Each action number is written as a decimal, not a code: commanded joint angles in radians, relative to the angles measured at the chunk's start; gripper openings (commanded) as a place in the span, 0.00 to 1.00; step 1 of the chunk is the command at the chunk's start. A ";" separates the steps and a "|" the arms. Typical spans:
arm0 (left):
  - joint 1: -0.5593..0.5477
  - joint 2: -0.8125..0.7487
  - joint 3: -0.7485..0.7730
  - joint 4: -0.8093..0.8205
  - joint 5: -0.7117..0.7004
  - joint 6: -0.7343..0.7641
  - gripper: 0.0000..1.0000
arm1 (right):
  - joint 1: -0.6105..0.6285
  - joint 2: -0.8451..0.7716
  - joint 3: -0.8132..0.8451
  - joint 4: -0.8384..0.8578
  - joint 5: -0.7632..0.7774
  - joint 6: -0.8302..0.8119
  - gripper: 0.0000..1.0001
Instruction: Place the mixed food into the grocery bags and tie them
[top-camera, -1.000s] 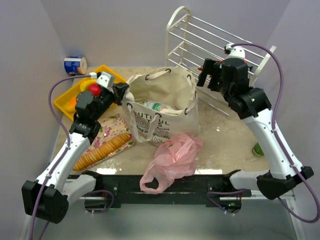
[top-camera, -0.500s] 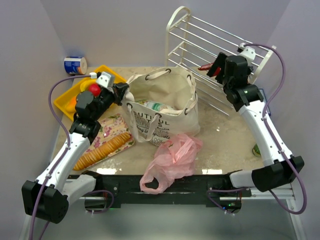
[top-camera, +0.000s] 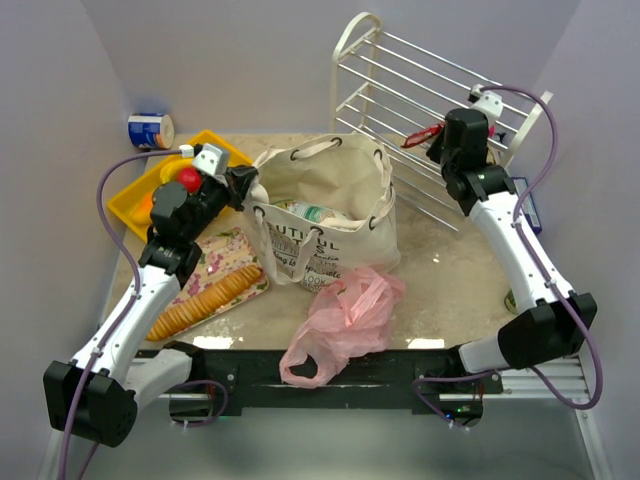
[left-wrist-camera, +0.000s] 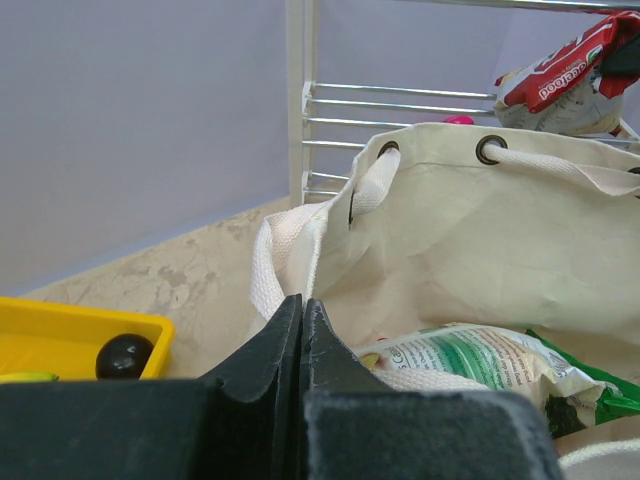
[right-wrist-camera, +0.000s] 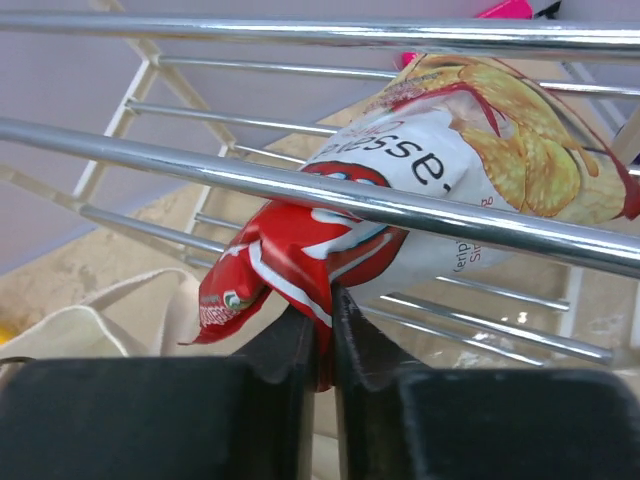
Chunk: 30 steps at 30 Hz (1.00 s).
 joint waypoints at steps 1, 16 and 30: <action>0.003 -0.008 0.031 0.061 0.009 0.004 0.00 | -0.007 -0.068 -0.006 0.040 -0.116 -0.011 0.00; 0.003 -0.009 0.020 0.072 0.012 0.012 0.00 | -0.008 -0.167 0.301 -0.053 -0.438 -0.087 0.00; -0.002 -0.029 0.004 0.109 0.046 -0.007 0.00 | -0.005 -0.173 0.461 0.106 -0.857 0.005 0.00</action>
